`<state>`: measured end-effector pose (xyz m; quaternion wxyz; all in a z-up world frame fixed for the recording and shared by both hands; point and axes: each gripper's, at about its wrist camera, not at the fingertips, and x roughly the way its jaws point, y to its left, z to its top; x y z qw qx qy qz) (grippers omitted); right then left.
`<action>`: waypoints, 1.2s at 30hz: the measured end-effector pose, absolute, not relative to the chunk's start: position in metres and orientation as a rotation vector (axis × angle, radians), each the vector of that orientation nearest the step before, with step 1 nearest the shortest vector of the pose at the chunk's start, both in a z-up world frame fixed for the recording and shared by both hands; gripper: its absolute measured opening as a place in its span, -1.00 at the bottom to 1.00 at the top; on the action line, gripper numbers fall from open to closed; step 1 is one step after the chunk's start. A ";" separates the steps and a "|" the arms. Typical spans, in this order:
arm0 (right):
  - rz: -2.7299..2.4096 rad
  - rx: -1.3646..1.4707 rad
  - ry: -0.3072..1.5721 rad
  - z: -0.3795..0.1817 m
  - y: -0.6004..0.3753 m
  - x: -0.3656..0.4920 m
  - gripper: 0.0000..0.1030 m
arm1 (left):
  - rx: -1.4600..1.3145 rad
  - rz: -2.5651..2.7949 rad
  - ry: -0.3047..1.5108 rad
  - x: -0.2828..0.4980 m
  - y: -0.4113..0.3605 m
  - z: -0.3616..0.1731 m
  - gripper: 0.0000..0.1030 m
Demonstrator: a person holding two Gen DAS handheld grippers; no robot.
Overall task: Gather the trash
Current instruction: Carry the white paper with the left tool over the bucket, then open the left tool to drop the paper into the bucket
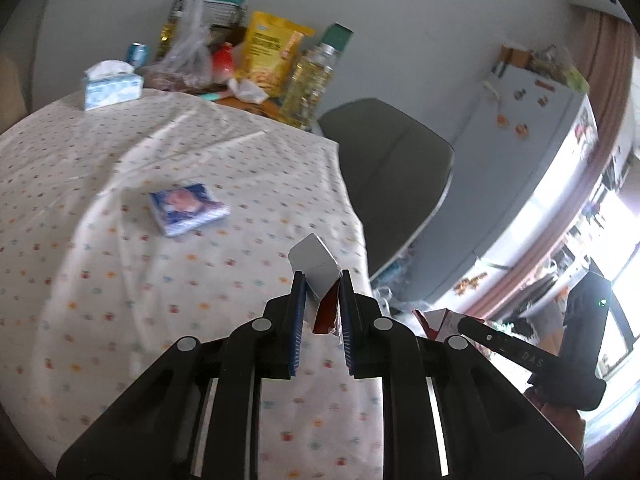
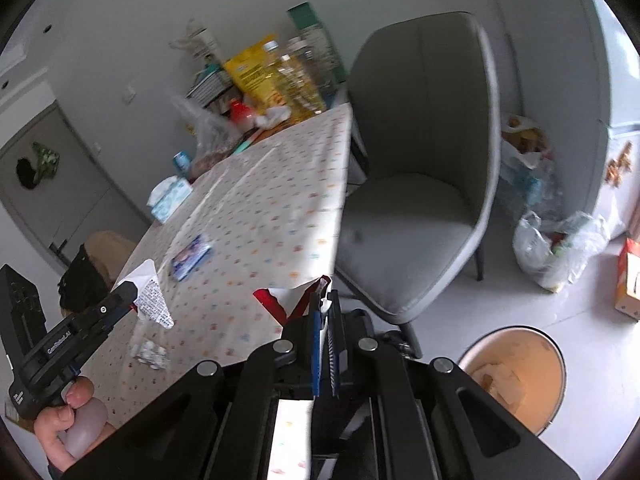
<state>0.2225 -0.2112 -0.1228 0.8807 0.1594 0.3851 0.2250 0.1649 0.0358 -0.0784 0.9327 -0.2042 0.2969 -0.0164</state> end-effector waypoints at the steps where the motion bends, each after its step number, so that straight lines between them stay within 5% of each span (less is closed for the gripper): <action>1: 0.453 0.341 0.803 -0.126 -0.222 0.222 -0.90 | -0.414 -0.041 0.614 0.167 0.031 -0.079 -0.68; 23: 0.162 0.476 0.865 -0.190 -0.355 0.214 -0.82 | -0.304 -0.194 0.729 0.207 -0.072 -0.096 -0.68; 25: 0.140 0.496 0.880 -0.198 -0.364 0.213 -0.51 | -0.296 -0.206 0.736 0.209 -0.079 -0.097 -0.68; 26: 0.124 0.504 0.877 -0.200 -0.368 0.212 0.00 | -0.290 -0.213 0.740 0.210 -0.082 -0.098 -0.68; 27: 0.103 0.510 0.869 -0.201 -0.372 0.209 0.21 | -0.286 -0.219 0.743 0.210 -0.085 -0.098 -0.68; 36: 0.059 0.542 0.857 -0.205 -0.401 0.194 0.22 | -0.248 -0.309 0.793 0.221 -0.131 -0.110 -0.67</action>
